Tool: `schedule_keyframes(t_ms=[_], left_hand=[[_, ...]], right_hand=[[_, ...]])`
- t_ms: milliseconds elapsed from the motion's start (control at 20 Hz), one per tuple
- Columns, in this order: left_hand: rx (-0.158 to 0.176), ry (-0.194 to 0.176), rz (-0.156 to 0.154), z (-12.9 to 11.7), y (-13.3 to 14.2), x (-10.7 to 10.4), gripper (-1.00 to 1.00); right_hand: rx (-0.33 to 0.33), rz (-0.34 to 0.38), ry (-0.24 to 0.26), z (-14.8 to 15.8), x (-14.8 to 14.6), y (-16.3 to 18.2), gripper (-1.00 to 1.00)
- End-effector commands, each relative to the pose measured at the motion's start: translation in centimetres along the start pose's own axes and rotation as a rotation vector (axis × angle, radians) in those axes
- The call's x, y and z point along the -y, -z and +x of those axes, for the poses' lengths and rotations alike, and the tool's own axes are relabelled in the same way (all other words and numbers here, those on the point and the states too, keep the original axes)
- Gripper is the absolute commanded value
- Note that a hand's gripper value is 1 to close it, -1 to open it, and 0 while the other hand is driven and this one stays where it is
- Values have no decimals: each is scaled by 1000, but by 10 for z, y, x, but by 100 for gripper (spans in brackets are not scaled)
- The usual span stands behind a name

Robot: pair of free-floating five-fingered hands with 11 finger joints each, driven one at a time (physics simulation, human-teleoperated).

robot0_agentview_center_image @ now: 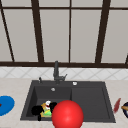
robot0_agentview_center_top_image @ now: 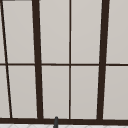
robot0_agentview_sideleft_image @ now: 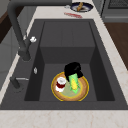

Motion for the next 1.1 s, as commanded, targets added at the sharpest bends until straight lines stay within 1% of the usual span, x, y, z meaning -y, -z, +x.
schedule_keyframes(t_ms=[0,50,100,150,250,300,350,450,700,900,950,1050], left_hand=[[0,0,0,0,0,0,0],[0,0,0,0,0,0,0],[0,0,0,0,0,0,0],[0,0,0,0,0,0,0],[0,0,0,0,0,0,0],[0,0,0,0,0,0,0],[0,0,0,0,0,0,0],[0,0,0,0,0,0,0],[0,0,0,0,0,0,0],[0,0,0,0,0,0,0],[0,0,0,0,0,0,0],[0,0,0,0,0,0,0]], right_hand=[[23,6,-12,2,-12,6,100],[9,21,-5,0,-4,3,100],[-2,31,-14,3,-1,3,-100],[-9,16,12,3,0,4,-100],[-6,15,6,1,9,-1,-100],[-8,19,-13,1,18,3,-100],[-14,20,-31,-6,27,-4,-100],[-10,21,-29,-11,40,-6,-100],[5,19,-15,-25,56,-15,-100],[-2,25,-35,-25,63,-13,-100],[-6,39,-45,-25,64,-14,-100],[-8,37,-49,-24,68,-16,-100]])
